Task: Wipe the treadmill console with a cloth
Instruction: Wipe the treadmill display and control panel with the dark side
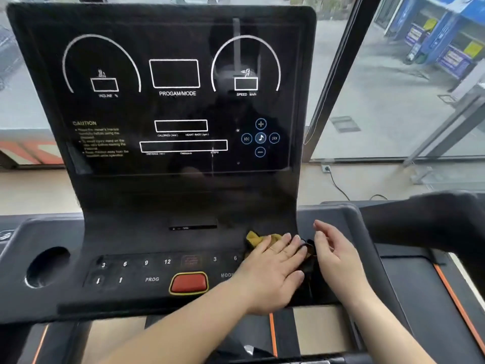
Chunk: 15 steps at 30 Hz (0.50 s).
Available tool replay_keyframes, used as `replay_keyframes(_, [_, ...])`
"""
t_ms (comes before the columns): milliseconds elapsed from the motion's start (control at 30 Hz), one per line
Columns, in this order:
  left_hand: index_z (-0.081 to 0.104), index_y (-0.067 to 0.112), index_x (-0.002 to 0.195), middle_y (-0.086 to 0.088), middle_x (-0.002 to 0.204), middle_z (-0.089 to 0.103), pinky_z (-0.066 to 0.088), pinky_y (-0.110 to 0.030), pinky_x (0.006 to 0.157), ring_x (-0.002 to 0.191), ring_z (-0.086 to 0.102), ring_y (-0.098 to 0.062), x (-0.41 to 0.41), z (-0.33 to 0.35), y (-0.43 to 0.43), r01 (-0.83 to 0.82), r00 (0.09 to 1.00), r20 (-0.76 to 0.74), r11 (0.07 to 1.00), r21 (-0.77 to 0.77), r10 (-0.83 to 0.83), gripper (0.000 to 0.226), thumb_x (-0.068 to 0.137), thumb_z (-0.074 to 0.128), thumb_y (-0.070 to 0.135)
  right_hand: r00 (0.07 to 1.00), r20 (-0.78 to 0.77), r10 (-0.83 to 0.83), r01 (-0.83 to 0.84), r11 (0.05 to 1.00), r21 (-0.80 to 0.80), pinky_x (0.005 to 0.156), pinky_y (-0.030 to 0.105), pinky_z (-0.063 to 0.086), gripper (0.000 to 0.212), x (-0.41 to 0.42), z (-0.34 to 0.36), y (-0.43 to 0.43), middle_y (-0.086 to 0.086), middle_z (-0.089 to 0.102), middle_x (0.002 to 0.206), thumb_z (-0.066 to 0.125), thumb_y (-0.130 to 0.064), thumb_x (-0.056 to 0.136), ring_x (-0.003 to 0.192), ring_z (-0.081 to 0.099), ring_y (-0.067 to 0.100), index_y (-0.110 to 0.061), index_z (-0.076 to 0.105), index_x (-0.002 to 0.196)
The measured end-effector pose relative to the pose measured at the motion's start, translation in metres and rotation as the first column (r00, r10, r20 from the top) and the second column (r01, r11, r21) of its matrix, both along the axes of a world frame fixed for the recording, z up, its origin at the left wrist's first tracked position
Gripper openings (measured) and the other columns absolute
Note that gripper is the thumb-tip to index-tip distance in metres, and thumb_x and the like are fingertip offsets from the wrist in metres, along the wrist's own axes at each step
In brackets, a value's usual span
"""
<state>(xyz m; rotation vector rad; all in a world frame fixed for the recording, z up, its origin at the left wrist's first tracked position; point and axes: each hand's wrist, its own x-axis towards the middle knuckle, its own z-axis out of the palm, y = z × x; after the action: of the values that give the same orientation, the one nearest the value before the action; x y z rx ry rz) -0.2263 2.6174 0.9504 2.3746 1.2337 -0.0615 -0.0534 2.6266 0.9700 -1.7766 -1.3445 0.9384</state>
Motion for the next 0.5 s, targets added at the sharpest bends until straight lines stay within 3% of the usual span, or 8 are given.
replay_keyframes(100, [0.005, 0.026, 0.164, 0.009, 0.171, -0.007, -0.009, -0.043, 0.128, 0.157, -0.014, -0.009, -0.037, -0.002, -0.003, 0.036, 0.998, -0.045, 0.999, 0.037, -0.035, 0.060, 0.109, 0.019, 0.044, 0.994, 0.063, 0.084, -0.082, 0.996, -0.028, 0.110, 0.030, 0.043, 0.035, -0.010, -0.009, -0.008, -0.012, 0.066, 0.131, 0.050, -0.026, 0.103, 0.126, 0.058, 0.007, -0.023, 0.062, 0.136])
replay_keyframes(200, [0.000, 0.029, 0.164, 0.011, 0.171, -0.012, -0.008, -0.045, 0.127, 0.156, -0.018, -0.008, -0.061, -0.005, 0.007, -0.203, 0.970, -0.108, 0.970, 0.130, 0.217, 0.062, 0.108, 0.018, 0.048, 0.959, 0.205, 0.198, -0.196, 0.980, -0.029, 0.115, 0.031, 0.038, 0.038, -0.018, -0.020, -0.018, -0.011, 0.062, 0.139, 0.049, -0.026, 0.103, 0.134, 0.052, 0.009, -0.022, 0.059, 0.139])
replay_keyframes(267, [0.000, 0.027, 0.164, 0.008, 0.170, -0.015, -0.011, -0.047, 0.127, 0.156, -0.020, -0.012, -0.041, -0.004, -0.005, -0.302, 0.948, -0.081, 0.949, 0.095, 0.309, 0.066, 0.105, 0.018, 0.052, 0.935, 0.285, 0.212, -0.212, 0.977, -0.033, 0.119, 0.030, 0.032, 0.041, -0.019, -0.027, -0.025, -0.006, 0.055, 0.148, 0.050, -0.023, 0.103, 0.143, 0.043, 0.011, -0.018, 0.054, 0.144])
replay_keyframes(433, [-0.002, 0.024, 0.164, 0.005, 0.170, -0.014, -0.012, -0.047, 0.126, 0.157, -0.018, -0.014, -0.010, -0.006, -0.044, -0.069, 0.995, -0.072, 0.997, 0.033, 0.071, 0.072, 0.098, 0.006, 0.053, 0.933, 0.276, 0.231, -0.229, 0.973, -0.039, 0.117, 0.011, 0.016, 0.045, -0.014, -0.034, -0.038, -0.006, 0.045, 0.157, 0.048, -0.011, 0.103, 0.149, 0.032, 0.005, -0.016, 0.053, 0.147])
replay_keyframes(500, [-0.001, 0.025, 0.164, 0.007, 0.171, -0.011, -0.010, -0.043, 0.127, 0.157, -0.016, -0.011, -0.034, -0.007, -0.027, -0.106, 0.989, -0.097, 0.992, 0.075, 0.113, 0.067, 0.101, 0.008, 0.050, 0.945, 0.224, 0.238, -0.234, 0.971, -0.042, 0.115, 0.006, 0.013, 0.044, -0.010, -0.031, -0.040, -0.011, 0.042, 0.158, 0.046, -0.017, 0.105, 0.149, 0.029, 0.001, -0.019, 0.051, 0.149])
